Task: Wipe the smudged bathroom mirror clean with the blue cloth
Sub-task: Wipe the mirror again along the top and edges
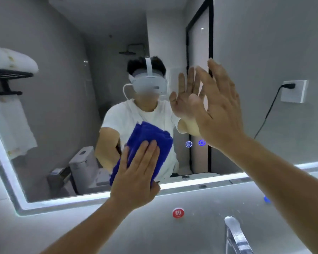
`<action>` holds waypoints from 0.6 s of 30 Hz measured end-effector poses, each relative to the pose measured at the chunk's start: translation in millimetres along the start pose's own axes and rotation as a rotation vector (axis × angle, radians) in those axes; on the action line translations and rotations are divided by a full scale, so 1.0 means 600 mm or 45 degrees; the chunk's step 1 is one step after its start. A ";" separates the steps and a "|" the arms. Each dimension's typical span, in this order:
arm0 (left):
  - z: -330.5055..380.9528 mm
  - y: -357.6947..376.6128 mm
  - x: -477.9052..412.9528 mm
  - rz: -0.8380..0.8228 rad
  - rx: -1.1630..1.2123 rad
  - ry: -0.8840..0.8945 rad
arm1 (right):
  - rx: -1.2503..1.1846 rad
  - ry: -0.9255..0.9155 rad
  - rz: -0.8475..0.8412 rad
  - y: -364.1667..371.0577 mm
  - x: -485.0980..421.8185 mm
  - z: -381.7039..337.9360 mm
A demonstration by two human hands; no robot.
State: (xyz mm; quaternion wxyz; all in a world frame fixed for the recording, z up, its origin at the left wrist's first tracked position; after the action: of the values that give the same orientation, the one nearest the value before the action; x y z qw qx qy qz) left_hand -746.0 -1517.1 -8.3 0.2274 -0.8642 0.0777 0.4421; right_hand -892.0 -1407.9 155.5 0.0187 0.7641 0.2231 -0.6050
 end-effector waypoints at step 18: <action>0.005 0.009 0.001 -0.103 0.006 0.057 | -0.047 0.004 -0.041 0.016 0.042 0.009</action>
State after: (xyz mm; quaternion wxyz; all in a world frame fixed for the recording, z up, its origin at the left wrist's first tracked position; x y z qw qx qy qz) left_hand -749.4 -1520.5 -12.0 0.2454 -0.8757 0.0488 0.4131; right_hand -889.4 -1410.1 128.2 0.0225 0.7608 0.2466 -0.5998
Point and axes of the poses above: each hand's wrist, its own x-axis away from the middle knuckle, its own y-axis out of the palm, z = x × y, the point moved 9 cm from there along -x, towards the middle knuckle, and after that the axes turned 6 degrees about -x, right-handed, at the moved point
